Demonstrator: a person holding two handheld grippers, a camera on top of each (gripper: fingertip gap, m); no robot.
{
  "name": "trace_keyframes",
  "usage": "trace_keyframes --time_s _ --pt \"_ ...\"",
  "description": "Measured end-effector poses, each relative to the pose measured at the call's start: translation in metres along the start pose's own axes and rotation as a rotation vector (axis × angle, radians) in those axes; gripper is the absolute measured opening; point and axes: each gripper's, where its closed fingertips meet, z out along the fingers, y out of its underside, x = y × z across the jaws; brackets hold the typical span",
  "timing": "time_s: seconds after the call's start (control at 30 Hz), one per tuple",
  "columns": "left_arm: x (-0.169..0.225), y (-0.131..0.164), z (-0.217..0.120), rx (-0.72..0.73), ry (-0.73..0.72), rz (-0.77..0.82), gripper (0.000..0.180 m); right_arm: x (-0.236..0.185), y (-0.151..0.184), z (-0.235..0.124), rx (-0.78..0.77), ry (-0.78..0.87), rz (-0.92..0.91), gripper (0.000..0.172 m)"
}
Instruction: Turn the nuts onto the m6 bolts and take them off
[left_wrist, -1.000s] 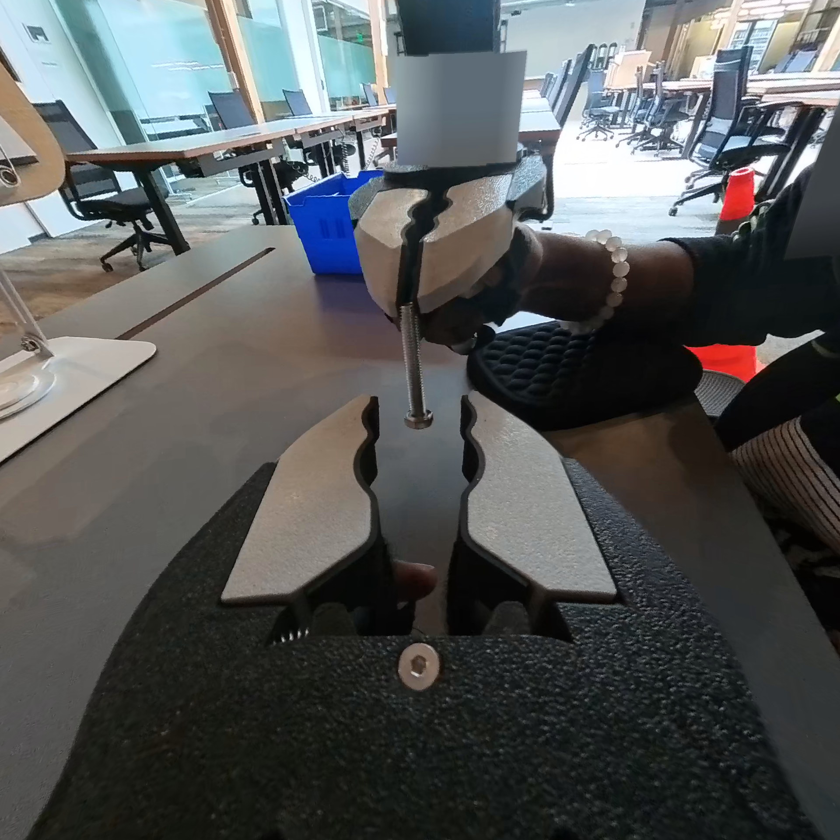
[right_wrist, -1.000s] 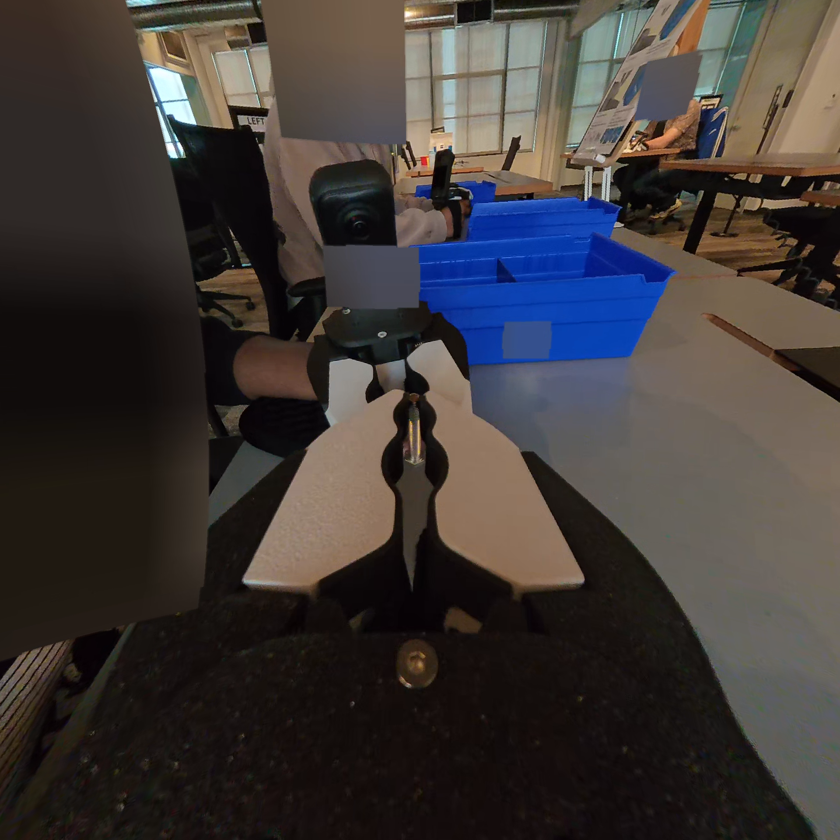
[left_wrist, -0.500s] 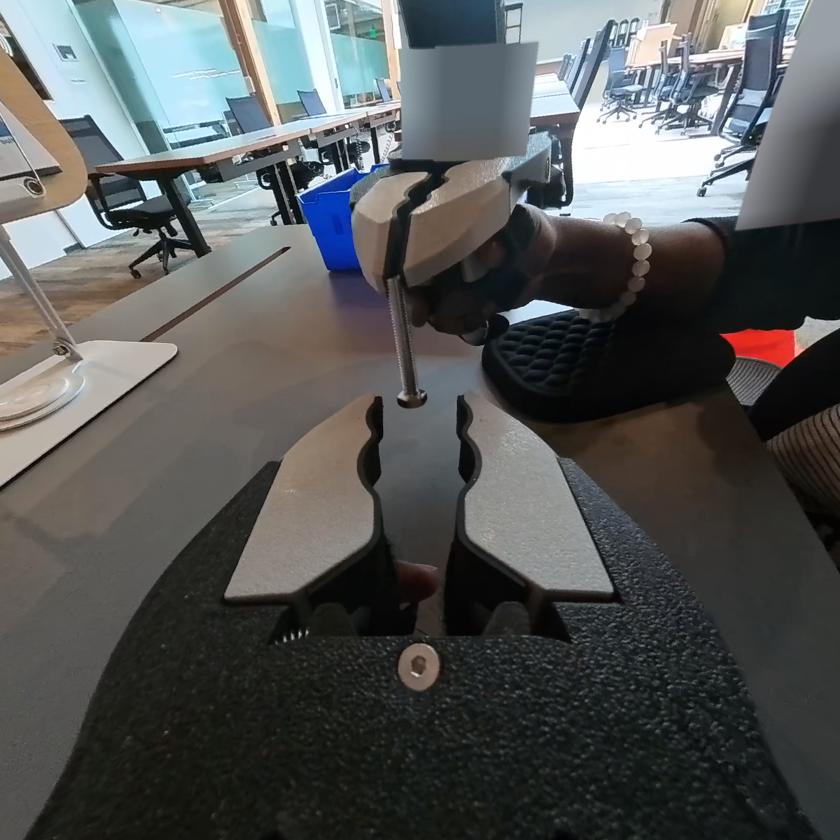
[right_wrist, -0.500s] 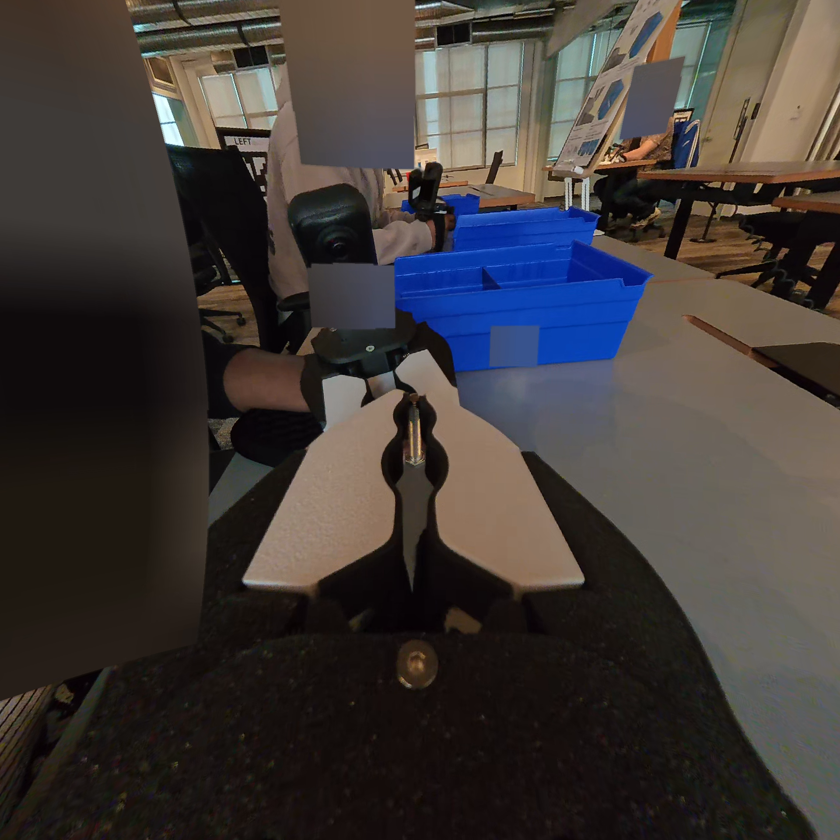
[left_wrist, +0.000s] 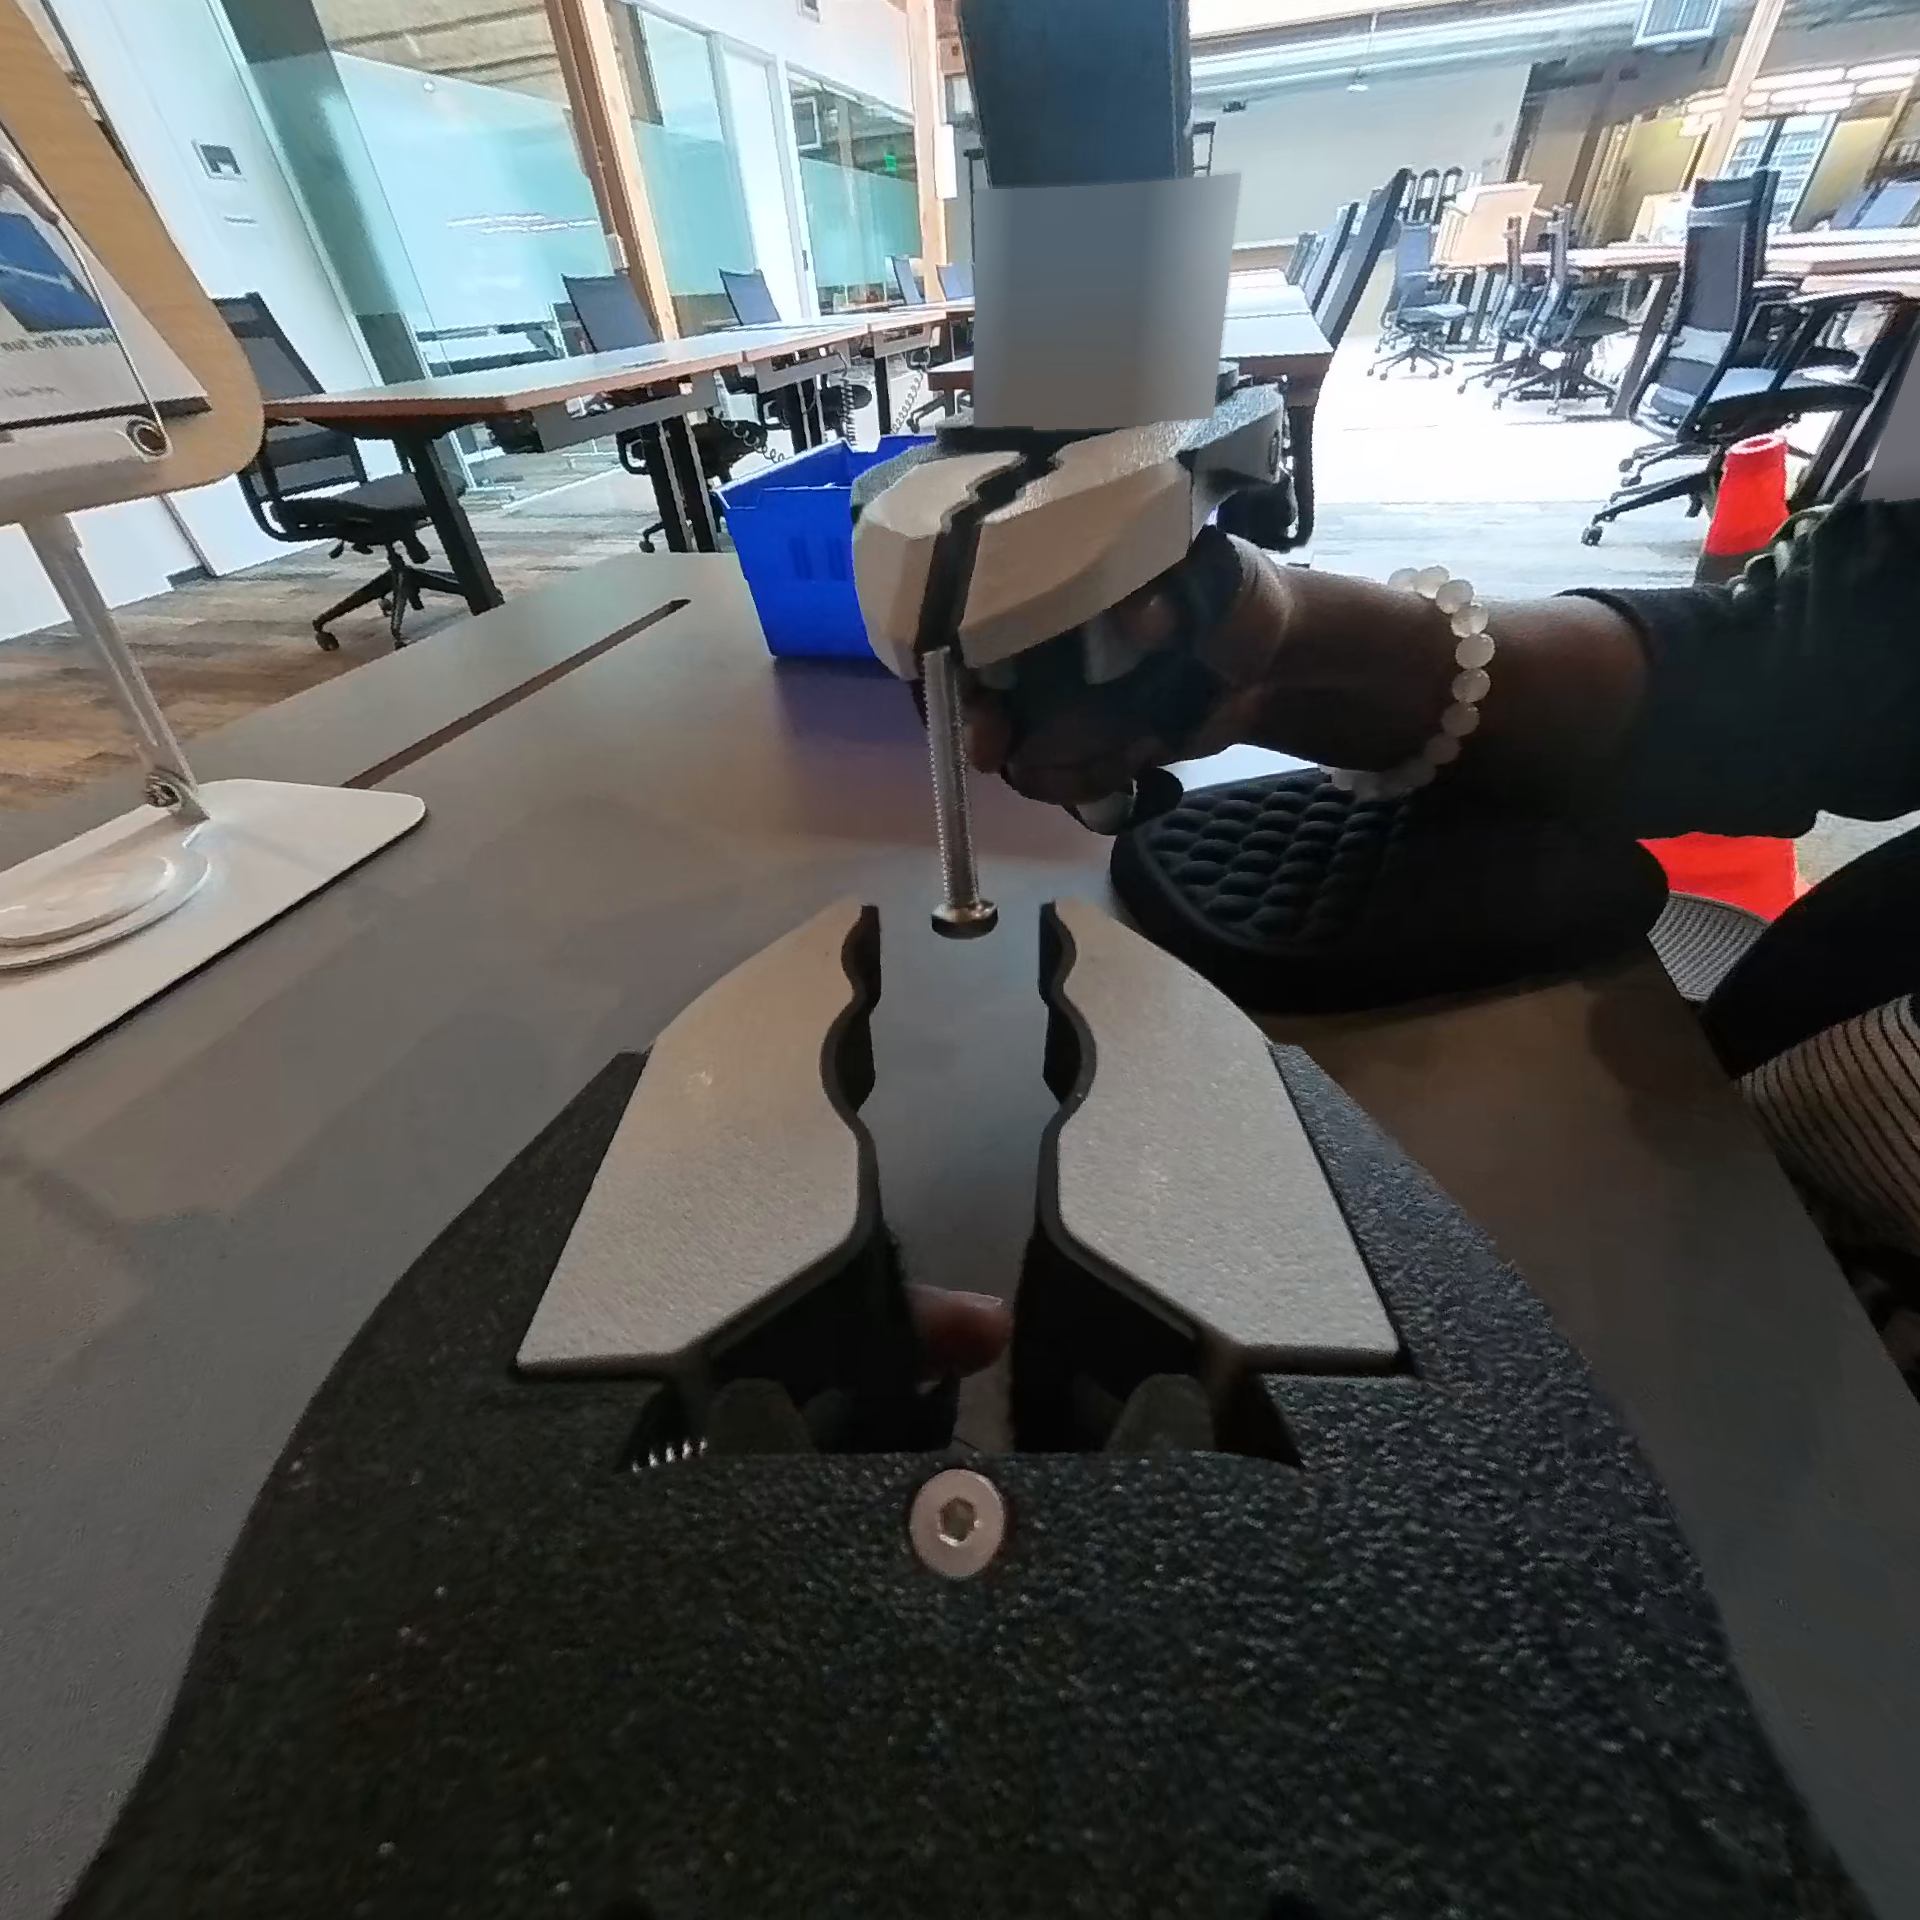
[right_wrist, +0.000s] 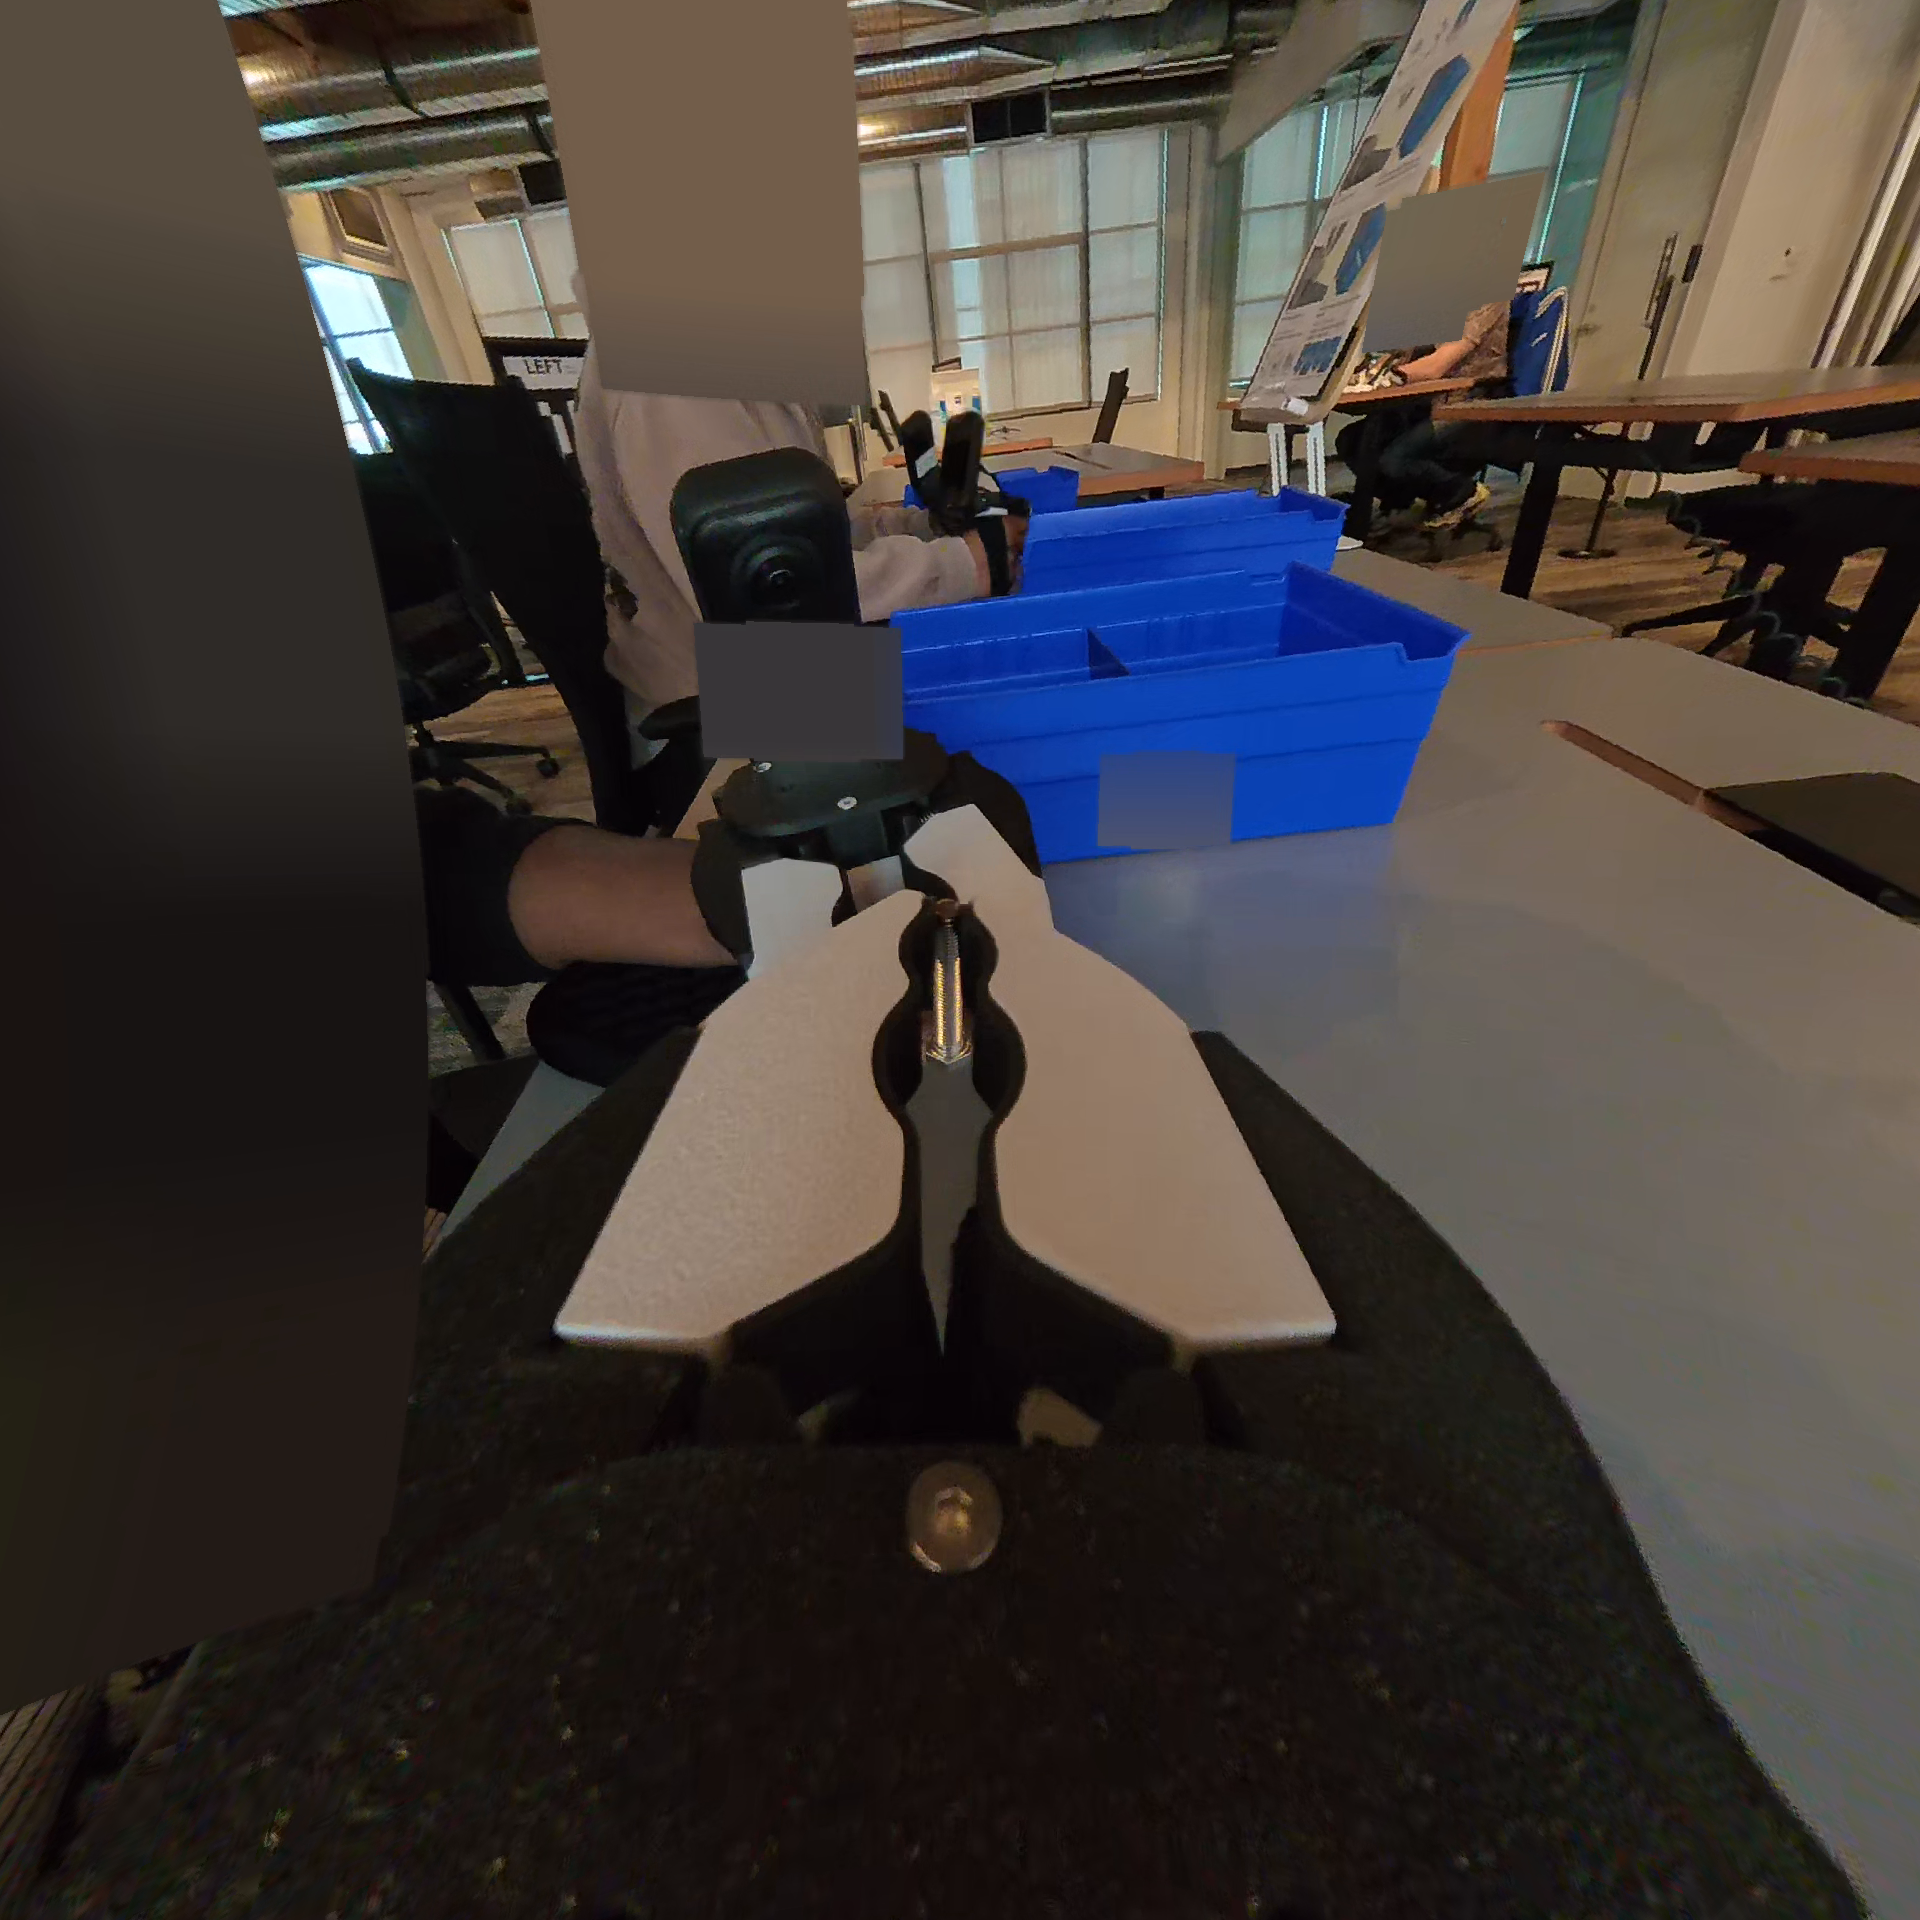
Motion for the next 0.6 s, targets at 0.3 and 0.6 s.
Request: trace_keyframes --time_s 0.3,0.6 --pt "0.005 0.006 0.003 -0.038 0.022 0.023 0.026 -0.008 -0.002 0.004 0.007 -0.028 -0.003 0.003" --pt "0.009 0.007 0.004 -0.042 0.042 0.023 0.01 -0.01 0.0 0.005 -0.007 -0.025 -0.026 0.003"
